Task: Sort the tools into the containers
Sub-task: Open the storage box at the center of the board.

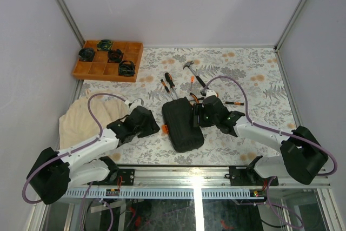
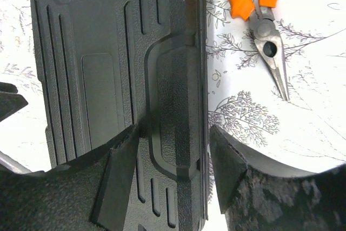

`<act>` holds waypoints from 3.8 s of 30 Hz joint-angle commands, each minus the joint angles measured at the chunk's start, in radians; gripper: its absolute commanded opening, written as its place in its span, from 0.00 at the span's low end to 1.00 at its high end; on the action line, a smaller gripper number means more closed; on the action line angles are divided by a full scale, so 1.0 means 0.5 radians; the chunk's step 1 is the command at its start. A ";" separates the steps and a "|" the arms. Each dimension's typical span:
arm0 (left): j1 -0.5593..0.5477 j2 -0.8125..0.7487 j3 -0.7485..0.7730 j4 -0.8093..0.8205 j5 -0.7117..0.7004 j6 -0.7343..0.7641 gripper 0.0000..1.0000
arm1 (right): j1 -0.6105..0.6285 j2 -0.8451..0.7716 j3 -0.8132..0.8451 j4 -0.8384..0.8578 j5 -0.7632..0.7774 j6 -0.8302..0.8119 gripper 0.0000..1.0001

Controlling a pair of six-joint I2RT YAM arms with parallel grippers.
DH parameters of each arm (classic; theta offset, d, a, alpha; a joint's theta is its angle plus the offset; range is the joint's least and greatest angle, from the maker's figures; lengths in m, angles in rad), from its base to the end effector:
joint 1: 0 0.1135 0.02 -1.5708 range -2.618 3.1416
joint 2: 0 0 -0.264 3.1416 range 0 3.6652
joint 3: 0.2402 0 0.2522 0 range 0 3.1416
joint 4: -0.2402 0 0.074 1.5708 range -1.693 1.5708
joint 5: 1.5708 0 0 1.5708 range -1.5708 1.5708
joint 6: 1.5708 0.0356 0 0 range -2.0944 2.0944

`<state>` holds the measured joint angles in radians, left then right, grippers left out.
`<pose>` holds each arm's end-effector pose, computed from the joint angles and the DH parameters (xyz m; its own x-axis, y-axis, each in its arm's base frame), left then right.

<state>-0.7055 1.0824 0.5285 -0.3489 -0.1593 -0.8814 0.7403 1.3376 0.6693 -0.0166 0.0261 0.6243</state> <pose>0.1587 -0.1277 0.1831 -0.8164 -0.3054 -0.4901 -0.1015 0.9114 -0.3987 0.2024 0.1837 0.1963 -0.7643 0.0932 -0.6380 -0.2620 0.8593 0.4393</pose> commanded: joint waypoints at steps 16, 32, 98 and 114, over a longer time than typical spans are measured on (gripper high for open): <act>0.156 -0.216 -0.578 1.055 0.469 -0.360 0.56 | -0.011 -0.041 -0.074 -0.036 0.009 -0.070 0.62; 0.198 -0.471 -0.954 1.550 0.573 -0.450 0.55 | -0.012 -0.040 -0.096 -0.035 0.008 -0.089 0.62; 0.343 1.283 -1.086 3.679 1.031 -0.711 0.26 | -0.013 0.015 -0.056 -0.081 -0.041 -0.121 0.63; 0.346 0.957 -1.037 3.104 0.972 -0.600 0.00 | -0.011 -0.028 -0.018 -0.166 0.077 -0.138 0.63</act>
<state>-0.5274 1.6688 0.0051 1.3788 0.3458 -1.2591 0.7269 1.3174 0.6468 -0.0044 0.0181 0.5854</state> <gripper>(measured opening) 0.070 0.627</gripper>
